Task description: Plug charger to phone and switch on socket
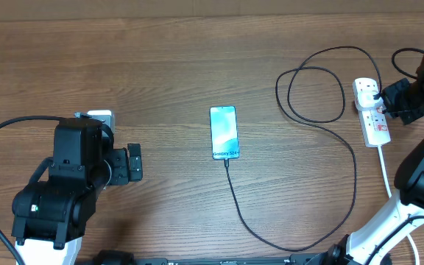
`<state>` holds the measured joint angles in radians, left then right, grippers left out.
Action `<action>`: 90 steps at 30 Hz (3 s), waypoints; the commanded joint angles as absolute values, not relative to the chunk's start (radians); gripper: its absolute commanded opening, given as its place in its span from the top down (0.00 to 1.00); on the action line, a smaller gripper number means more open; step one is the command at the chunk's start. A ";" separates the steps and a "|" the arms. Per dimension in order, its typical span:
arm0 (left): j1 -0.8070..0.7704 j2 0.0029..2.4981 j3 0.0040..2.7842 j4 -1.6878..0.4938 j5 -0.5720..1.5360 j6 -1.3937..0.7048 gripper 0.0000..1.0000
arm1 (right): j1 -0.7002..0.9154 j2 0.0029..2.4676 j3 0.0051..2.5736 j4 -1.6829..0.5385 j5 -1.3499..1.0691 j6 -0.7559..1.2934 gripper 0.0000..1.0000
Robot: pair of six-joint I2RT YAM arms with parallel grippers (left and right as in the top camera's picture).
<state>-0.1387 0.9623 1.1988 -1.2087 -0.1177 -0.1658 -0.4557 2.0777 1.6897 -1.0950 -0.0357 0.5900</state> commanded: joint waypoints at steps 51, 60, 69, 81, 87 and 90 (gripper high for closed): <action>-0.109 0.321 1.195 -1.209 -0.138 -0.183 0.00 | -0.453 1.822 1.997 -1.282 -0.049 0.579 0.96; -0.031 0.265 1.195 -1.244 -0.138 -0.184 0.00 | -0.461 1.391 2.125 -1.028 -0.277 0.574 0.96; 0.037 0.140 1.193 -1.388 -0.138 -0.184 0.00 | -0.460 1.096 2.128 -0.887 -0.364 0.526 0.96; 0.048 0.004 1.192 -1.388 -0.138 -0.184 0.00 | -0.320 0.922 2.038 -0.983 -0.523 0.466 0.96; 0.048 0.004 1.192 -1.394 -0.138 -0.184 0.01 | -0.269 0.805 1.881 -0.889 -0.522 0.462 0.96; 0.048 0.004 1.192 -1.407 -0.138 -0.184 0.00 | -0.270 0.731 1.799 -0.831 -0.556 0.463 0.96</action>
<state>0.0414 0.0128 1.1954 -1.3972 -0.1253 -0.1658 -0.2783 0.7948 1.8530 -0.8658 -0.5129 0.4778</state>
